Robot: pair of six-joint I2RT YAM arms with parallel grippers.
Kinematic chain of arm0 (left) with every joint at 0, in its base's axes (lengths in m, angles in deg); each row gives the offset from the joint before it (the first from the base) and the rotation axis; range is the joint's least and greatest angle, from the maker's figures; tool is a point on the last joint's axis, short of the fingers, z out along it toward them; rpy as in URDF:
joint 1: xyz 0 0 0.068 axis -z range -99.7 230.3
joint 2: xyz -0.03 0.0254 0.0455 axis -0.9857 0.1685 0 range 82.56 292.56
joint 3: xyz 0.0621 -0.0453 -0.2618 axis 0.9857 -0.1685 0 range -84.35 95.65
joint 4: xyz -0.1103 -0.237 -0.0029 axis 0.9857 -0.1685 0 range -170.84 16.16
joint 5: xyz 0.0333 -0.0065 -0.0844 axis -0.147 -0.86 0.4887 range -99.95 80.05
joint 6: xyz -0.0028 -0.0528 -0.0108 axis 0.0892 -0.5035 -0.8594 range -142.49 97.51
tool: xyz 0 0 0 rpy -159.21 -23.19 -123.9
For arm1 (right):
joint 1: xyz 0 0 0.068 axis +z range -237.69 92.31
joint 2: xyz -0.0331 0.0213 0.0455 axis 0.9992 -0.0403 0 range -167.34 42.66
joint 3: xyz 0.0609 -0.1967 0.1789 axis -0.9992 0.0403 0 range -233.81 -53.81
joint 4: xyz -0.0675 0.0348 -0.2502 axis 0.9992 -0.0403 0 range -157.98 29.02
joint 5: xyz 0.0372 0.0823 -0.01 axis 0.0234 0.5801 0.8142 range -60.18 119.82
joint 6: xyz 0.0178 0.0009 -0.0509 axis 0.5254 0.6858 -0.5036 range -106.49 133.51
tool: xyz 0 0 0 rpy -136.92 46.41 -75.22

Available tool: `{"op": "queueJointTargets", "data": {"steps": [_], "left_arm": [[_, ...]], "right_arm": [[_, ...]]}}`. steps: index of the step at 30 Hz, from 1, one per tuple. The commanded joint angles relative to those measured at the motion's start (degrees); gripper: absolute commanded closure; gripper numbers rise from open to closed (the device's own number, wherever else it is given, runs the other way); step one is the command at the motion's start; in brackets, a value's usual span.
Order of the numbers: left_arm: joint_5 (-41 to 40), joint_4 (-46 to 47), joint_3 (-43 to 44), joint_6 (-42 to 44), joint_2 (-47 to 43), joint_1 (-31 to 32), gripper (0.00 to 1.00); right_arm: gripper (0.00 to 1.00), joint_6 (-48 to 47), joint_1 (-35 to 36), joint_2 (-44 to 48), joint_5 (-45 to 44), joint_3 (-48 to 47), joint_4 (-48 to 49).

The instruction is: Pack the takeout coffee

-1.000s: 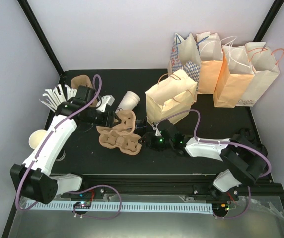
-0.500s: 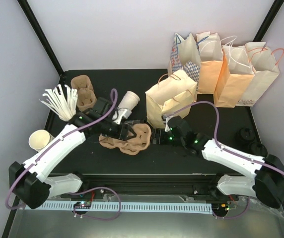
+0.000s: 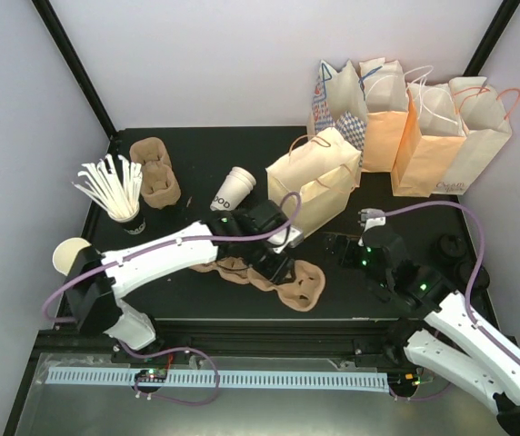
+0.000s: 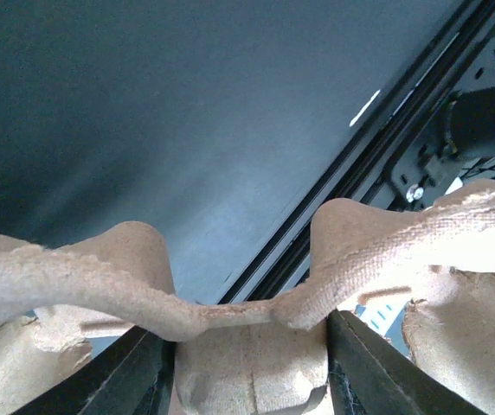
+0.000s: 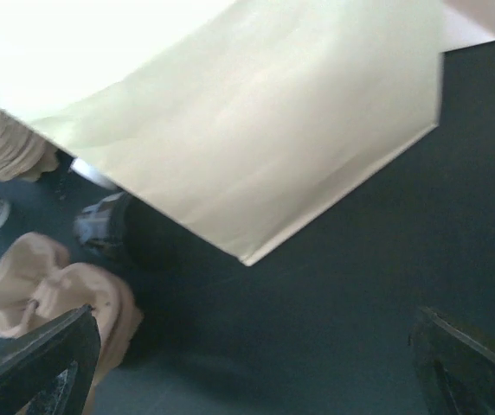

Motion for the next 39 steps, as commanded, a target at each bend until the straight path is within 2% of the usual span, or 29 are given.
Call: {"op": "queueJointTargets", "data": {"steps": [1,6,7,9,11,14,19,26,28,31,36,39], "left_arm": [[-3.7,0.9,7.9,-4.6,6.2,4.3,0.48],[1.6,8.4,9.1,-11.5,13.1,4.6,0.44],[1.9,8.3,9.7,-11.9,14.7,4.6,0.37],[-0.1,5.6,11.3,-12.3,16.8,4.6,0.16],[-2.4,2.9,12.4,-11.9,17.4,4.6,0.07],[-4.0,4.8,9.1,-12.6,14.7,3.7,0.07],[-3.0,10.5,-1.3,-15.3,9.1,-0.1,0.11],[-2.6,12.6,-10.1,-12.7,8.4,-6.3,0.12],[-4.4,10.5,-11.8,-11.9,8.1,-9.1,0.13],[-6.0,9.3,-16.0,-10.8,5.0,-14.3,0.13],[-7.7,7.1,-21.3,-7.7,-1.9,-22.8,0.13],[-8.7,5.6,-22.3,-6.7,-4.3,-25.9,0.12]], "right_arm": [[0.0,0.8,-0.5,1.4,-8.7,-0.8,-7.9],[0.0,1.3,-0.6,1.6,-9.3,-1.5,-8.8],[0.0,1.5,-0.7,1.7,-9.3,-1.5,-8.7],[0.0,2.1,-0.6,2.0,-8.9,-1.4,-8.6],[0.0,2.4,-0.6,2.4,-8.3,-1.3,-8.5],[0.0,2.8,-0.6,3.0,-7.6,-1.0,-8.8],[0.0,3.8,-0.6,5.7,-6.7,0.8,-8.7],[0.0,3.3,-0.6,6.7,-3.0,2.9,-6.7],[0.01,4.6,-0.6,4.7,-2.8,2.7,-8.6],[0.01,10.4,-0.6,-3.2,-4.0,-0.3,-17.0],[0.03,17.8,-0.6,-15.8,0.6,-4.9,-28.0],[0.01,19.8,-0.6,-20.6,5.1,-5.0,-29.3]]}}
